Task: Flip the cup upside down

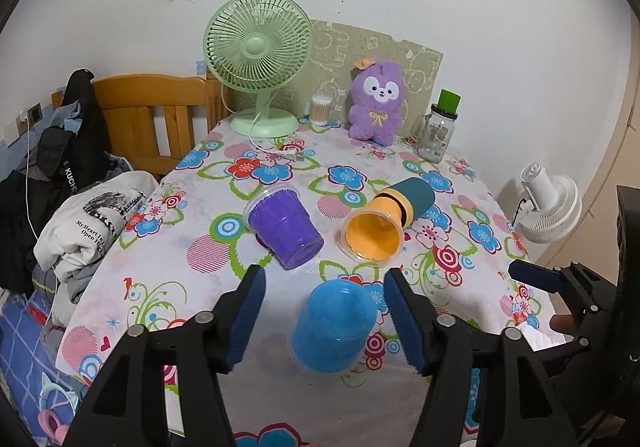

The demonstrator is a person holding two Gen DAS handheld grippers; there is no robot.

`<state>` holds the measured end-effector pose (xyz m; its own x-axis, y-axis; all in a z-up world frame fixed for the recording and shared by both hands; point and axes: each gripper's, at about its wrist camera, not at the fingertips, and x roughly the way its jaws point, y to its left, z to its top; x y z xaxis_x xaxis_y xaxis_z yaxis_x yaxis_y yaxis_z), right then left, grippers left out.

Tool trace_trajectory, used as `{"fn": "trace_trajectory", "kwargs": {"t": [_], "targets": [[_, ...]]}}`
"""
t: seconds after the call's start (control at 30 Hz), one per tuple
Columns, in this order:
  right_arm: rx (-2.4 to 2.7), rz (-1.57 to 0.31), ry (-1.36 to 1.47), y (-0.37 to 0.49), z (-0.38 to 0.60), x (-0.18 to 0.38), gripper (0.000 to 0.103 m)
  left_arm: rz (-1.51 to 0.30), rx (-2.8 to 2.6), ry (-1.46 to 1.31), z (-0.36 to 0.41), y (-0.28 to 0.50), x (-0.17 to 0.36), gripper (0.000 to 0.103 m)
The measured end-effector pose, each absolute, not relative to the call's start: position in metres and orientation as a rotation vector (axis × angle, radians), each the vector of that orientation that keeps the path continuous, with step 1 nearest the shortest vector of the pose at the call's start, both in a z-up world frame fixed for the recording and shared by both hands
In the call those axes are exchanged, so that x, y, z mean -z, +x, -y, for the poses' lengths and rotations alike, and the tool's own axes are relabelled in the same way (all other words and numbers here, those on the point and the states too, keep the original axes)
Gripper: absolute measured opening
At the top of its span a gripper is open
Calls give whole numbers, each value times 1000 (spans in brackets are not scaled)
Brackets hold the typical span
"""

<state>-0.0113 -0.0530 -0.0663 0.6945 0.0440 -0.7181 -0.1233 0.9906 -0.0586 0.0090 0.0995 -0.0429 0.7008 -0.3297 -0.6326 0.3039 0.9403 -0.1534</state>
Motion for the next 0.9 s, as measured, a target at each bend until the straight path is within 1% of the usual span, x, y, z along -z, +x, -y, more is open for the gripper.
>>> {"fn": "trace_trajectory", "kwargs": {"t": [0.07, 0.23, 0.4, 0.5, 0.7, 0.9], "targets": [[-91, -800, -109, -11, 50, 66, 97, -708, 345, -40, -102, 8, 42, 75], [-93, -806, -114, -11, 45, 66, 97, -708, 338, -47, -108, 8, 41, 84], [-94, -801, -125, -10, 40, 64, 97, -712, 331, -50, -111, 9, 41, 97], [-89, -799, -129, -9, 38, 62, 97, -711, 322, -37, -111, 10, 41, 103], [-28, -795, -130, -5, 37, 60, 97, -715, 316, -23, -113, 12, 41, 103], [55, -720, -123, -7, 40, 38, 97, -651, 304, -33, -118, 14, 26, 103]]}}
